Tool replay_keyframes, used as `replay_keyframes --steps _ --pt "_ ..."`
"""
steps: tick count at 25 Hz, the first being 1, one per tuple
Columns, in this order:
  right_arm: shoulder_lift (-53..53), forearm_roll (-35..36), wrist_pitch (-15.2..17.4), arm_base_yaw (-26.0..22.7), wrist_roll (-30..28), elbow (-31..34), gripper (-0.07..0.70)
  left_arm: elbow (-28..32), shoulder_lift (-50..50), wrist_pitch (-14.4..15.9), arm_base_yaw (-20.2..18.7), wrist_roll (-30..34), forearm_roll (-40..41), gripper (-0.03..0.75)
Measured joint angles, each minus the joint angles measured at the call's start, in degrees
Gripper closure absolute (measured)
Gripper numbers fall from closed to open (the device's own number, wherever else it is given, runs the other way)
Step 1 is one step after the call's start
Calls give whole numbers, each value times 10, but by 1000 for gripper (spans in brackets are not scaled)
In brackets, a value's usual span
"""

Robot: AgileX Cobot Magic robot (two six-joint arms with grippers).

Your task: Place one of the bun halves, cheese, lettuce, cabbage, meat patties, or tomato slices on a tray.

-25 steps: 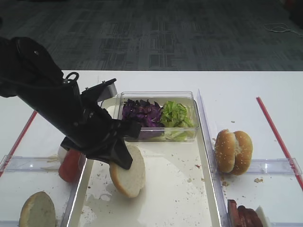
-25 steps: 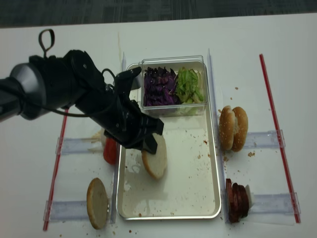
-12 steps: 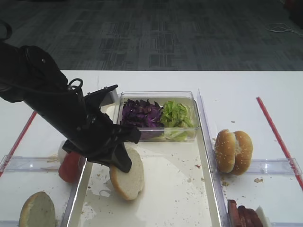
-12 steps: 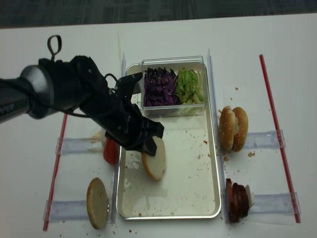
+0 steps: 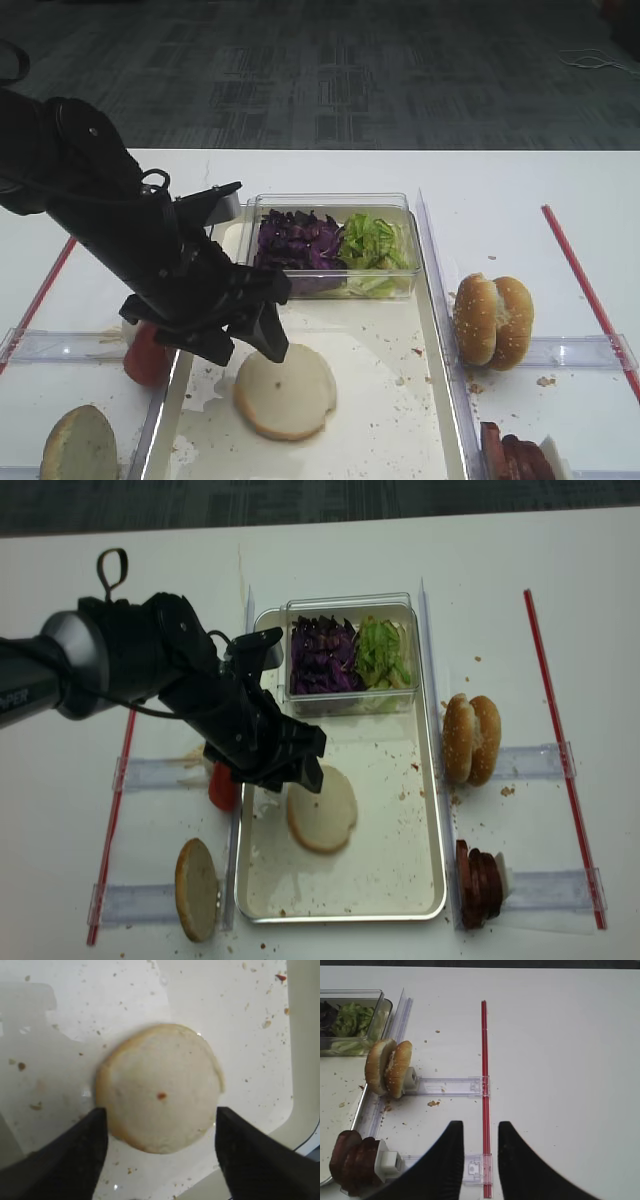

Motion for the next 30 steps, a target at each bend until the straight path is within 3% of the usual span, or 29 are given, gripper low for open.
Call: replay_keyframes --steps 12,25,30 --pt "0 0 -1 0 1 0 402 -2 -8 -1 0 3 -9 238" --pt "0 0 -1 0 1 0 402 -2 -178 33 0 12 -31 238" --pt "0 0 -1 0 1 0 402 -2 -197 41 0 2 -23 238"
